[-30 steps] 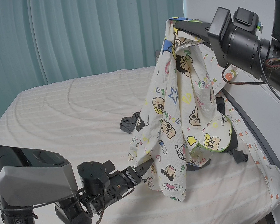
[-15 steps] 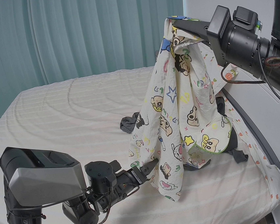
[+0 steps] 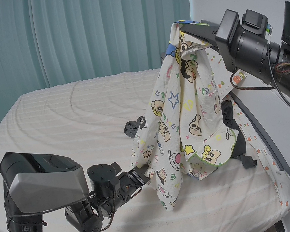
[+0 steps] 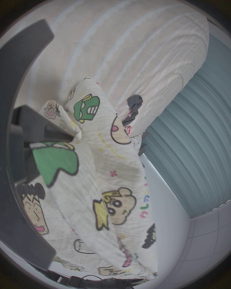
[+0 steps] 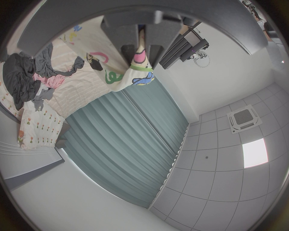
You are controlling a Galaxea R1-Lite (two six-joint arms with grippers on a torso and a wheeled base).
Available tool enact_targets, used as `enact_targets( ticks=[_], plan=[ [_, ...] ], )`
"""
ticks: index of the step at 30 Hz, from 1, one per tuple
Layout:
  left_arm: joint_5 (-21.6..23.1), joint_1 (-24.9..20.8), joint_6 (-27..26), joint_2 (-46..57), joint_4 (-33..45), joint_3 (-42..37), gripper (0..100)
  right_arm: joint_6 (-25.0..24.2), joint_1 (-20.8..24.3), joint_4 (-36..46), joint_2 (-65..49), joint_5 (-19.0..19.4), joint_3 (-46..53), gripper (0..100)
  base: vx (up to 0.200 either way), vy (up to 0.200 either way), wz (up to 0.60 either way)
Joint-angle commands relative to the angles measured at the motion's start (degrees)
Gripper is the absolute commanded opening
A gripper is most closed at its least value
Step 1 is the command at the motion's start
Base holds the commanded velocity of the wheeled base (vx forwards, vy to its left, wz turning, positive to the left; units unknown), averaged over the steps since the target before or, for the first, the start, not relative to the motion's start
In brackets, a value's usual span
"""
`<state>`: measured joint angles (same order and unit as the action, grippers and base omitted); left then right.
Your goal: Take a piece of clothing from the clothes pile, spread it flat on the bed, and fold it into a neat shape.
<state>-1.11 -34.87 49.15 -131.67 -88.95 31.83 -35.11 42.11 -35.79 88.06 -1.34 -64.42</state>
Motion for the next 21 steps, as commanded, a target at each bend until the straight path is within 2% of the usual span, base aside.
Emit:
enact_targets(
  ticks=[1,8,13,15,17,21],
  plan=[
    [0.1,0.3,0.0,4.4,-1.0,-2.9,0,0.1,-2.8,-0.1,-0.6,-0.1,1.7,0,0.000,0.000,0.00],
    [2.4,3.2,0.0,18.1,-1.0,-10.4,0,0.2,-10.6,-0.2,-0.7,0.4,5.5,0,0.000,0.000,0.00],
    [3.2,6.0,0.0,28.5,-0.3,-11.5,0,0.2,-13.0,-0.3,-0.9,0.5,10.2,0,0.000,0.000,0.00],
    [3.2,6.0,0.0,28.5,-0.3,-11.5,0,0.2,-13.0,-0.3,-0.9,0.5,10.2,0,0.000,0.000,0.00],
    [3.2,8.3,0.0,35.6,5.5,-11.6,0,-0.2,-14.8,-0.7,-0.1,0.5,13.4,0,0.000,0.000,0.00],
    [3.3,10.4,0.0,41.2,9.7,-10.8,0,-0.5,-16.4,-0.7,0.0,0.8,15.2,0,0.000,0.000,0.00]
  ],
)
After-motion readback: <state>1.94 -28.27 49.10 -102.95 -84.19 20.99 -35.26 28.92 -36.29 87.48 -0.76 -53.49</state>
